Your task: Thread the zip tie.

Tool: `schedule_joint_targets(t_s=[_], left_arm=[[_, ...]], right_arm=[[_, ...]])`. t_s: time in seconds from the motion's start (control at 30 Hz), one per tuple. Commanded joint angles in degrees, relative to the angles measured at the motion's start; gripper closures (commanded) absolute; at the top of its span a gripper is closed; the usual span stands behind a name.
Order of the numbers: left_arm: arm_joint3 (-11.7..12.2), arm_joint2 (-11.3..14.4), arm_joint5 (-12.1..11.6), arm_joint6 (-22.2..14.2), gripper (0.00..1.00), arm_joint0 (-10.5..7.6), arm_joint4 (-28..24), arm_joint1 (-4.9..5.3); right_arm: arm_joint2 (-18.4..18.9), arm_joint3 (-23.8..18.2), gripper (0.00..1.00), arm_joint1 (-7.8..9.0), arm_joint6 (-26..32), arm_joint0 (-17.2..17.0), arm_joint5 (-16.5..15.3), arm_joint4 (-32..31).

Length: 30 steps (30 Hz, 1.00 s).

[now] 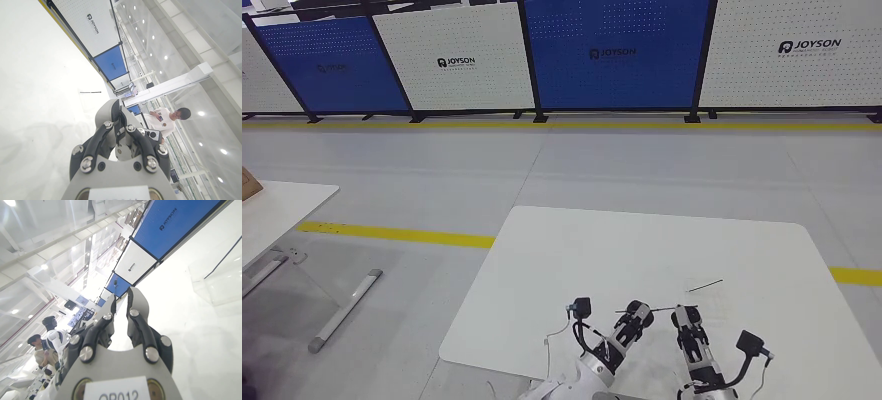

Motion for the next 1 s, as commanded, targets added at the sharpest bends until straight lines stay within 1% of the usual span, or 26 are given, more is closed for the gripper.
schedule_joint_targets(t_s=[0.0,0.03,0.07,0.23,0.37,0.57,0.6,0.63,0.7,0.77,0.83,0.9,0.97], left_arm=[[-0.1,0.0,-0.2,0.1,1.00,0.23,0.4,0.04],[-0.2,-0.1,-0.3,0.1,1.00,0.33,0.5,0.05],[-0.3,-0.1,-0.4,0.1,1.00,0.44,0.6,0.07],[-0.5,-0.3,-0.8,0.0,1.00,0.72,0.7,0.12],[-0.5,-0.1,-1.1,-0.8,1.00,0.87,0.9,0.16],[-0.5,-0.3,-0.8,-0.5,1.00,0.97,1.0,0.15],[-0.5,-0.3,-0.7,-0.3,0.96,0.98,1.0,0.13],[-0.5,-0.3,-0.7,-0.2,0.82,0.99,1.1,0.12],[-0.5,-0.3,-0.5,0.0,0.69,0.99,1.3,0.10],[-0.5,-0.2,-0.3,0.2,0.68,0.97,1.7,0.08],[-0.5,-0.2,-0.3,0.4,0.70,0.98,1.8,0.05],[-0.5,-0.2,-0.3,0.7,0.71,1.00,1.9,0.03],[-0.6,-0.3,-0.3,0.9,0.74,1.04,1.9,0.03]], right_arm=[[0.0,-0.2,0.95,-0.01,0.0,-0.1,0.1,-0.2],[0.0,-0.2,0.99,-0.02,0.0,-0.1,0.1,-0.3],[0.0,-0.3,1.00,-0.04,0.0,-0.1,0.1,-0.4],[-0.2,-0.3,1.00,-0.11,0.0,-0.1,0.2,-0.8],[-0.3,-0.1,1.00,-0.12,0.1,0.0,0.0,-1.7],[-0.2,-0.1,1.00,-0.17,-0.1,-0.1,-0.3,-1.7],[-0.2,0.0,1.00,-0.17,-0.2,-0.2,-0.4,-1.6],[-0.1,0.0,1.00,-0.18,-0.2,-0.2,-0.4,-1.5],[0.0,0.1,1.00,-0.19,-0.3,-0.2,-0.4,-1.5],[0.2,0.1,1.00,-0.22,-1.0,-0.3,0.4,-2.0],[0.1,0.1,1.00,-0.31,-1.6,-0.2,1.1,-2.3],[0.0,0.2,1.00,-0.37,-1.7,-0.1,1.3,-2.3],[0.0,0.3,1.00,-0.41,-1.8,-0.1,1.3,-2.2]])
